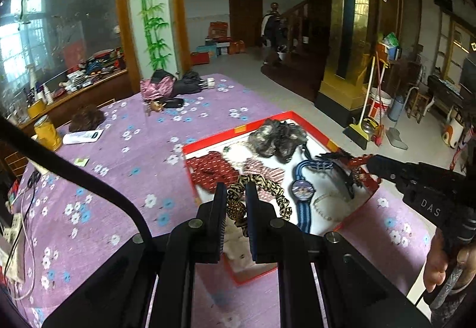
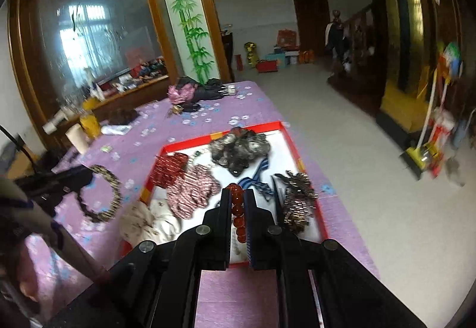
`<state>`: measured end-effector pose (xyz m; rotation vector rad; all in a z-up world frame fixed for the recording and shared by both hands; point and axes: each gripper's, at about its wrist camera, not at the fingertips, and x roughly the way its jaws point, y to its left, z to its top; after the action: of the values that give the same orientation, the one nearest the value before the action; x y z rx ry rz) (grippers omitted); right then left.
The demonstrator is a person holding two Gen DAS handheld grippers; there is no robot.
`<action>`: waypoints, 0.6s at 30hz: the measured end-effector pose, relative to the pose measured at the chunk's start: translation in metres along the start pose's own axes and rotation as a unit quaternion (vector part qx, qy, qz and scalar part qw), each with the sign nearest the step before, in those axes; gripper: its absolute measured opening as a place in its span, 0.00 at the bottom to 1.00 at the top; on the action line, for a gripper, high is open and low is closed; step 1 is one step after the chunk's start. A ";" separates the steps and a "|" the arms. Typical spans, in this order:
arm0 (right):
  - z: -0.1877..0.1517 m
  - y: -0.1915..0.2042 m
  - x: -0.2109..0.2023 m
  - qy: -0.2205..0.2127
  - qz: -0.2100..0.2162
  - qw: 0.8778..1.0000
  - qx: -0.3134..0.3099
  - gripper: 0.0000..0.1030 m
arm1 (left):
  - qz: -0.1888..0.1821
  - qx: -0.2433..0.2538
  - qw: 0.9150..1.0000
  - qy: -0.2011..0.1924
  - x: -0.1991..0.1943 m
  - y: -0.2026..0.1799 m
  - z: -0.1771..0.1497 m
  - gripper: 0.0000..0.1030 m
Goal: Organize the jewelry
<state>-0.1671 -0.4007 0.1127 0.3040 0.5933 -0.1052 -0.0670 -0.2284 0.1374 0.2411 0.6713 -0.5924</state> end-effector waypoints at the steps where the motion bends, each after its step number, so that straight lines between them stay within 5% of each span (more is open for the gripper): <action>1: 0.001 -0.004 0.002 0.002 0.014 1.000 0.009 0.08 | -0.004 0.001 1.000 0.001 0.002 -0.003 0.001 0.11; 8: 0.006 -0.012 0.021 0.019 0.061 0.997 0.033 0.08 | -0.019 0.009 1.000 0.015 0.023 -0.022 -0.001 0.11; 18: 0.019 -0.006 0.056 0.045 0.074 0.996 0.028 0.08 | -0.014 0.014 0.999 0.041 0.055 -0.029 -0.013 0.11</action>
<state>-0.1120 -0.4131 0.0941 0.4073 0.6560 0.0341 -0.0558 -0.2706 0.0915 0.2828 0.7468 -0.6224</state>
